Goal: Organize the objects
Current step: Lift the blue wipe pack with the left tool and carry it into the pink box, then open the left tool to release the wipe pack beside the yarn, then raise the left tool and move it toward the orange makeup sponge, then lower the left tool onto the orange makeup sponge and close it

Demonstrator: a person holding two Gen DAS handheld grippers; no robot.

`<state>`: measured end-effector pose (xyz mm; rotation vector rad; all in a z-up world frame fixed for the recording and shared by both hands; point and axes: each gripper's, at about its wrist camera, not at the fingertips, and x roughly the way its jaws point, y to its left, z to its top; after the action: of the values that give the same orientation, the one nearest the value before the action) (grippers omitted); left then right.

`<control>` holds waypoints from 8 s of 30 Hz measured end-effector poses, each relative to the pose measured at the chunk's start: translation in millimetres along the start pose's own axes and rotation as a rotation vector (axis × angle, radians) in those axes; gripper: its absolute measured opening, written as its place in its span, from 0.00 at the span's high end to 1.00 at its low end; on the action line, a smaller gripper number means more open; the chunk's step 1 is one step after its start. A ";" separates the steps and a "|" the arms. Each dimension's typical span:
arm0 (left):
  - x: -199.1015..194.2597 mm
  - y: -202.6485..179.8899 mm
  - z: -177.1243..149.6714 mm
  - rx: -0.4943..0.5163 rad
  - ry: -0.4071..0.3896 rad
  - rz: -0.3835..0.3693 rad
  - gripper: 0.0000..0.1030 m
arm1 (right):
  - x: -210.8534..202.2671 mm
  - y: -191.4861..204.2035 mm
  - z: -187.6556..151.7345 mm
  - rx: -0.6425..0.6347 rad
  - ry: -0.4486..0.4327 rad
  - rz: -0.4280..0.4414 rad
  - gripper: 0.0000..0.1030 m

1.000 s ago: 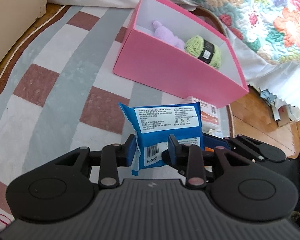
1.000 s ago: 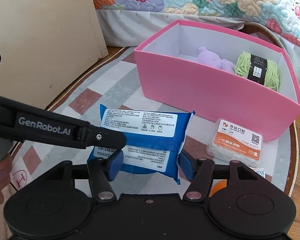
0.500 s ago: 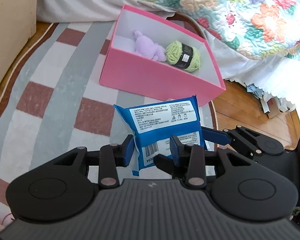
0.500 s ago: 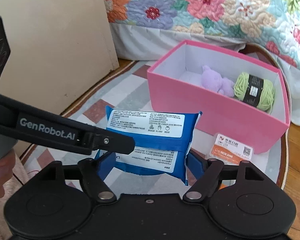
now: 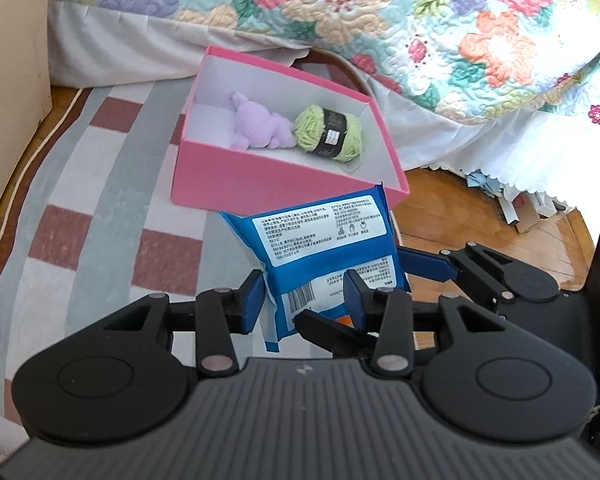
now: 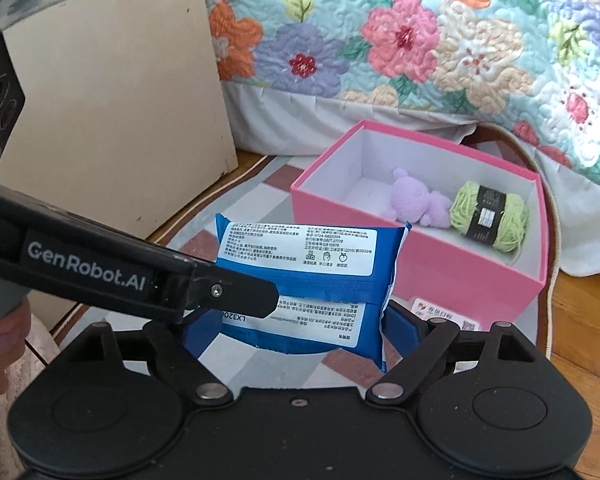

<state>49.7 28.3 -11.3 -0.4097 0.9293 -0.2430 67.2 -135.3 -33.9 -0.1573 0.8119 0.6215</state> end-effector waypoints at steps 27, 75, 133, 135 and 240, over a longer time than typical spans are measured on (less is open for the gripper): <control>20.4 -40.5 62.6 0.132 0.016 -0.018 0.61 | -20.2 -34.5 45.5 -0.026 -0.025 -0.043 0.12; 262.8 7.3 154.4 -0.067 0.311 -0.004 0.62 | 147.7 -169.2 72.6 0.079 0.337 -0.110 0.40; 185.3 -52.0 144.4 0.135 0.215 0.226 0.52 | 44.7 -154.2 58.3 0.078 0.076 -0.070 0.53; 172.5 -52.6 141.5 0.135 0.207 0.229 0.51 | 38.6 -147.3 62.6 0.050 0.071 -0.073 0.53; 170.6 -52.5 -60.0 0.130 0.123 0.005 0.72 | 57.0 -70.5 -121.5 0.006 -0.035 -0.090 0.41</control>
<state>98.1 -96.9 -143.3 -0.2749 1.0286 -0.3252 61.0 -210.3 -165.4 -0.1760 0.7682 0.5357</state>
